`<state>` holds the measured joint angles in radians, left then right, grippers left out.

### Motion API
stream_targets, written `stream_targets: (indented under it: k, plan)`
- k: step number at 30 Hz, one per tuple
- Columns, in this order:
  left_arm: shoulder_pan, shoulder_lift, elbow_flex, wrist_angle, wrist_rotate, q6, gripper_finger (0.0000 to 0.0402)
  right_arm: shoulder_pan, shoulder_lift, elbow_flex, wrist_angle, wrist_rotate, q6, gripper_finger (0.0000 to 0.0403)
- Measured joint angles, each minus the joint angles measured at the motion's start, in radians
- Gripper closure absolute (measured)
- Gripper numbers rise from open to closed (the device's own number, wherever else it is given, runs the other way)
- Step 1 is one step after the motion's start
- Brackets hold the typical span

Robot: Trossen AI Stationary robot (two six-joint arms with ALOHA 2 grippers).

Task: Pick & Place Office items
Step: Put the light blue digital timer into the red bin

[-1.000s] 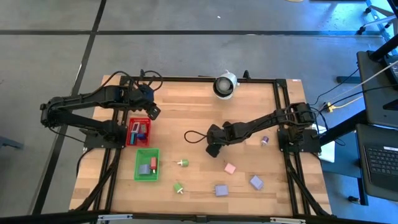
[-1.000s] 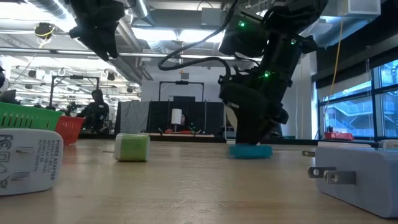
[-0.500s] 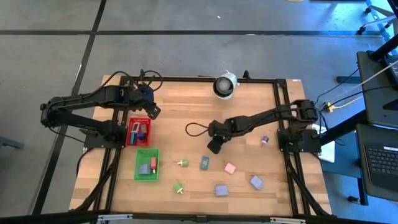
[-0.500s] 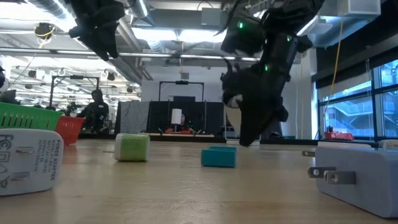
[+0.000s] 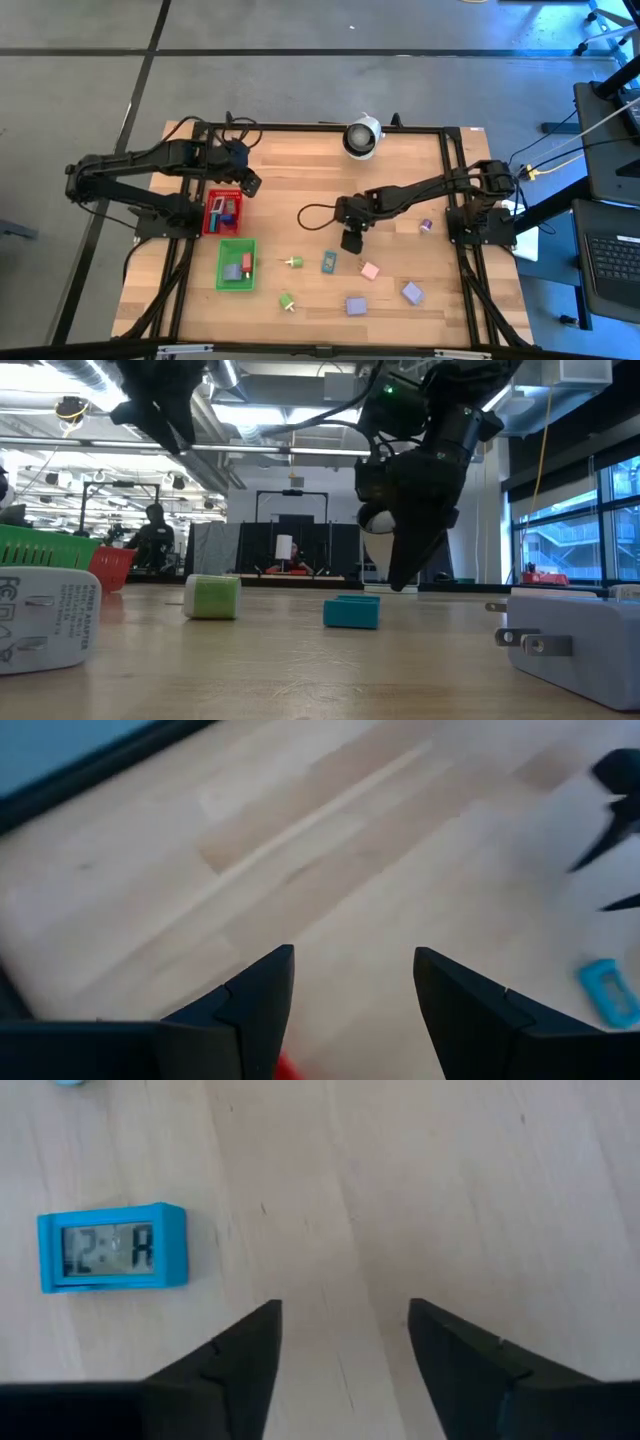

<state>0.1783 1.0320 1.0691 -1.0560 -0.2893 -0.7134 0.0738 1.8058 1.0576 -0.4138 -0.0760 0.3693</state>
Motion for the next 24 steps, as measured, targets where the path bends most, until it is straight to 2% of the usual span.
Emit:
stream_targets:
  k: [5, 9, 14, 20, 22, 24]
  plan:
    - [-0.089, 0.000, 0.000, 0.048, -0.026, -0.106, 0.0199, 0.011, -0.031, 0.001, -0.050, -0.026, 0.011, 0.0148]
    - [-0.169, 0.000, 0.000, 0.106, -0.076, -0.183, 0.0199, 0.057, -0.082, 0.002, -0.064, 0.010, -0.080, 0.0145]
    - [-0.268, 0.000, 0.000, 0.157, -0.160, -0.256, 0.0199, 0.130, -0.106, 0.002, -0.066, 0.006, -0.465, 0.0156]
    - [-0.356, 0.000, 0.000, 0.209, -0.252, -0.406, 0.0199, 0.173, -0.072, 0.002, -0.009, -0.075, -1.030, 0.0161]
    - [-0.381, 0.002, 0.000, 0.230, -0.264, -0.439, 0.0199, 0.173, -0.055, 0.003, 0.057, -0.077, -1.068, 0.0161]
    - [-0.408, 0.008, 0.000, 0.251, -0.280, -0.465, 0.0199, 0.163, -0.029, 0.003, 0.125, -0.077, -1.018, 0.0159]
